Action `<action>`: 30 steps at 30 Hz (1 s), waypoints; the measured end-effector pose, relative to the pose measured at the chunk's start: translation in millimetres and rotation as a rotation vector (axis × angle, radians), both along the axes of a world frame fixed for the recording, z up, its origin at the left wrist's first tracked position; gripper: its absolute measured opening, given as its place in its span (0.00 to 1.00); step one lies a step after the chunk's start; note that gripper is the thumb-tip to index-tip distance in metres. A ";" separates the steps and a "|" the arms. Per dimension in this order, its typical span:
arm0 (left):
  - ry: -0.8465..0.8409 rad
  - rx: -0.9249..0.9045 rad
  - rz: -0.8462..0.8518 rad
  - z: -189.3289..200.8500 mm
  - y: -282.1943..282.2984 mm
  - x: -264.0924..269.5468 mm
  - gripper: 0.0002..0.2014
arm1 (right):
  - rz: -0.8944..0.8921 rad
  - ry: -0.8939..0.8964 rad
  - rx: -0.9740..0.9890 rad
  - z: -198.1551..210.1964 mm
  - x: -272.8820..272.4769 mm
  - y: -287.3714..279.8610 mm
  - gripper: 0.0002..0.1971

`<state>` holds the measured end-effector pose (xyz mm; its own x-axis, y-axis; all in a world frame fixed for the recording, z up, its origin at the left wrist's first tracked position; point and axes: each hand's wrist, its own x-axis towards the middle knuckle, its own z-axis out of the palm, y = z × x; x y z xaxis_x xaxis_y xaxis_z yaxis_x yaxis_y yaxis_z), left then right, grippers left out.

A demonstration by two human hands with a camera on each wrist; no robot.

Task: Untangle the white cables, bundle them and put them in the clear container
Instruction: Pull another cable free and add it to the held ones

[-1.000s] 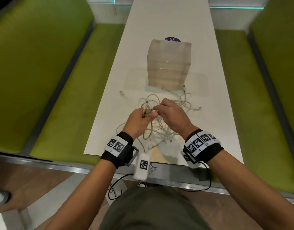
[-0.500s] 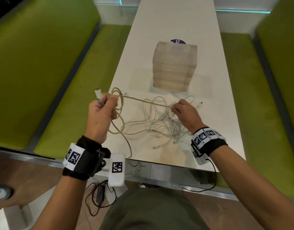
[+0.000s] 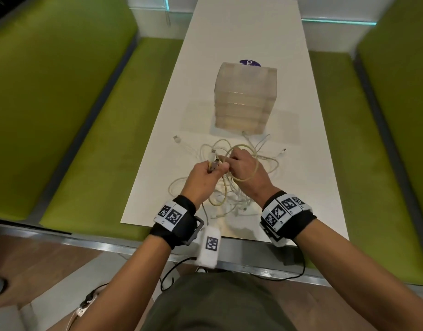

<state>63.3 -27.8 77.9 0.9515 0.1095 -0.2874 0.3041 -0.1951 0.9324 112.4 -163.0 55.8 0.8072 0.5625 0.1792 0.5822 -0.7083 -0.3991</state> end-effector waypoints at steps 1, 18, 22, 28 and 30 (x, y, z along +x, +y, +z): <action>0.014 0.013 -0.014 -1.3 -1.2 1.1 0.17 | -0.002 -0.004 0.007 2.4 -3.0 -0.2 0.20; -0.049 0.008 0.219 -3.9 30.7 -0.3 0.13 | -0.032 0.237 0.143 -12.0 17.8 -4.0 0.04; -0.030 0.025 0.156 -6.8 37.8 -0.8 0.14 | -0.110 0.389 0.220 -8.4 19.0 -7.5 0.07; -0.052 -0.003 0.087 -2.8 37.5 -2.6 0.15 | -0.210 0.468 0.274 -6.7 28.5 -14.1 0.08; -0.058 -0.015 0.055 -2.6 36.3 -3.5 0.15 | -0.213 0.445 0.267 -5.8 31.8 -14.5 0.07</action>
<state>59.8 8.5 75.3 0.9593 0.1585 -0.2338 0.2593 -0.1655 0.9515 144.1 -177.4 50.1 0.9283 0.3607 -0.0904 0.1721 -0.6322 -0.7555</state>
